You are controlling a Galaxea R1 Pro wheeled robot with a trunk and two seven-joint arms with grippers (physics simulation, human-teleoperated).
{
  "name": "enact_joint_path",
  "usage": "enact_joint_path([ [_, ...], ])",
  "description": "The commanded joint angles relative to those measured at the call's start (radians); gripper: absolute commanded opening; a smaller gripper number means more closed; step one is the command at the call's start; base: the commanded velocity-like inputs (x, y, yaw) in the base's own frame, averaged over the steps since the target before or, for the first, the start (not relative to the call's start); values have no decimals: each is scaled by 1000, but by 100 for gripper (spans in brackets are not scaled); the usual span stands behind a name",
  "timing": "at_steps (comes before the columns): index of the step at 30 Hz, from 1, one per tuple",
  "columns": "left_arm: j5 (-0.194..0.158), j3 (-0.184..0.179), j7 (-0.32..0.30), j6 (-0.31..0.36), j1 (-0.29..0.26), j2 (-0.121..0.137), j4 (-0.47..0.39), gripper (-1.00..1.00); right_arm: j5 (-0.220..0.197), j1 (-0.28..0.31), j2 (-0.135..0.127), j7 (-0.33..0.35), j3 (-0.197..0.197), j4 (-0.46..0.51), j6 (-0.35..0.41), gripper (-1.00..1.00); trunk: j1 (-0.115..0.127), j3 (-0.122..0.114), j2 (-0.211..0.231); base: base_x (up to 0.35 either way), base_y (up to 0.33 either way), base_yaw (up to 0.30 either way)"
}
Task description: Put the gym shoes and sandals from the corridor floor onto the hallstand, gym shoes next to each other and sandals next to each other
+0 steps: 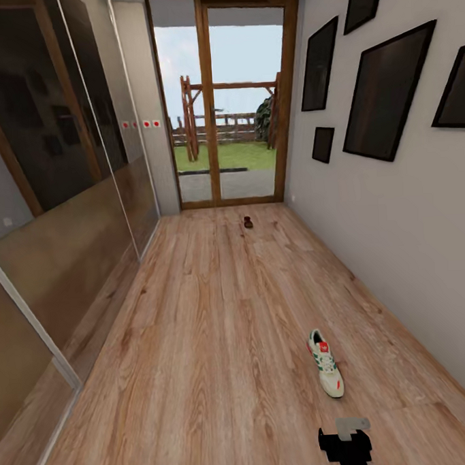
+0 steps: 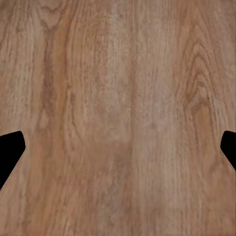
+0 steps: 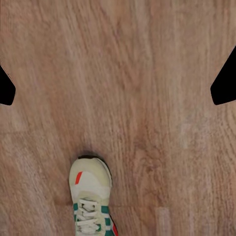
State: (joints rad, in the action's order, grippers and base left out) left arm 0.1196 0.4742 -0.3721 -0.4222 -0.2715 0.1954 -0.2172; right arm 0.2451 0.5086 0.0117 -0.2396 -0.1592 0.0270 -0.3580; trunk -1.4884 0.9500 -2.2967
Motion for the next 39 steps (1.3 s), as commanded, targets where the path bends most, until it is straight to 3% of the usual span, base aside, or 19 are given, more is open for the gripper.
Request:
enact_joint_path([
  [1,11,8,-4,-4,-1,0,1,100,11,1,0,-4,-8,-1,-2,100,0,1,0,340,0,0],
  [39,9,9,-4,-4,-1,0,1,100,11,1,0,-4,-8,-1,-2,100,0,1,0,340,3,0],
])
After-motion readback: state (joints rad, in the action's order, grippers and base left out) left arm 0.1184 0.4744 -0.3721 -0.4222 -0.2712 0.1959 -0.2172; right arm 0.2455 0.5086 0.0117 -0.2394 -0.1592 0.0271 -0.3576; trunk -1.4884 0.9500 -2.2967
